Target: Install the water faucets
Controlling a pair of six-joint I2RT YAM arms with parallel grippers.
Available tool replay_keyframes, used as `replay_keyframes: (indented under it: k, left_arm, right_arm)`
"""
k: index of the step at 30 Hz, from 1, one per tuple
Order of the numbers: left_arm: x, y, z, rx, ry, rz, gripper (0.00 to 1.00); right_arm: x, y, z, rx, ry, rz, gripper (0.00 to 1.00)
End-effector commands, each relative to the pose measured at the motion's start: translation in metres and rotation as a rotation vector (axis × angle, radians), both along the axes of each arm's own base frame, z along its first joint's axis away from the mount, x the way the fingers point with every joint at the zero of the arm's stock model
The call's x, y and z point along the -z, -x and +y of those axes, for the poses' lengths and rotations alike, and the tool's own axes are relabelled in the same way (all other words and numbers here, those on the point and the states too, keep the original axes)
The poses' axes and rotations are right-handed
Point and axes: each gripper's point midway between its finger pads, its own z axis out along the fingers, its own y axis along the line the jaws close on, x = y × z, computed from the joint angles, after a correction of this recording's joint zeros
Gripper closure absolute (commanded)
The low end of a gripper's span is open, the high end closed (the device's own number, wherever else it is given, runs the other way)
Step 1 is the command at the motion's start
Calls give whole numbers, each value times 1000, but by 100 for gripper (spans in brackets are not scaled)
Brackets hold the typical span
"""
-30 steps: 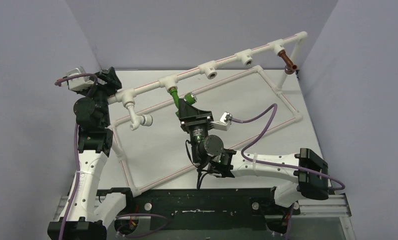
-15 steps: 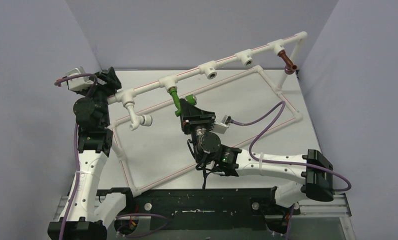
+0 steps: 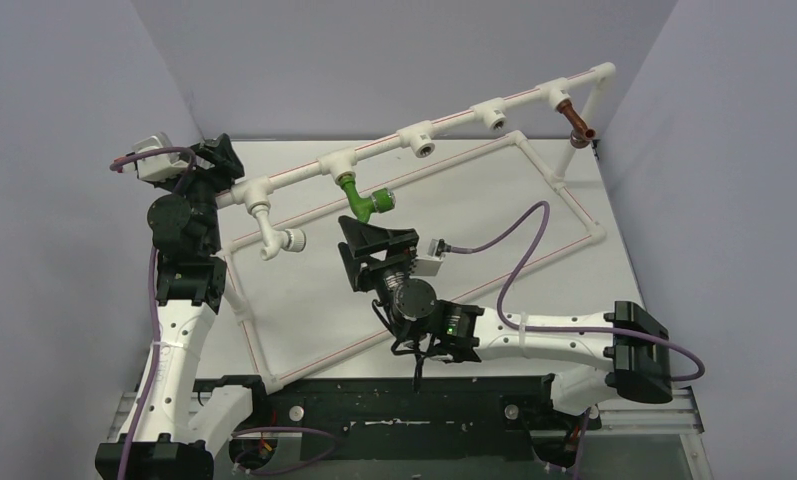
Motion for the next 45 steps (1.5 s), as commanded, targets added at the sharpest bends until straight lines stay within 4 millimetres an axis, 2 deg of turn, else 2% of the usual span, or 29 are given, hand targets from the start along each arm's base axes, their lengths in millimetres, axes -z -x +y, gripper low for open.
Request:
replay_keyframes:
  k: [1,7,16,22,26,30,33,37,40,45]
  left_arm:
    - [155,3,3,-7,-22,507,34]
    - [155,3,3,-7,-22,505,34]
    - [156,3,4,-10,-24,511,34]
    - [156,3,3,-7,-22,510,34]
    - [156,3,3,-7,-22,511,34]
    - [157,3,3,-7,-22,513,34]
    - [158,2,4,-9,-22,517,34]
    - [157,2,4,-8,-21,516,34]
    - [158,2,3,-7,-20,516,34]
    - [158,1,3,-3,-20,517,34]
  right_arm:
    - [-11,6,-8,-28,-24,-4,21]
    - [-16,13,-18,-45,37,-76,16]
    - [-29,21,-46,-36,263,-219,12]
    - [-40,21,-72,10,461,-343,15]
    - [-56,23,-82,17,624,-507,17]
    - [-72,31,-86,11,822,-726,21]
    - [-84,36,-86,12,975,-881,18]
    - [-87,42,-79,-5,1206,-1095,15]
    - [-84,41,-77,0,1390,-1235,14]
    - [-66,33,-75,16,1784,-1476,14]
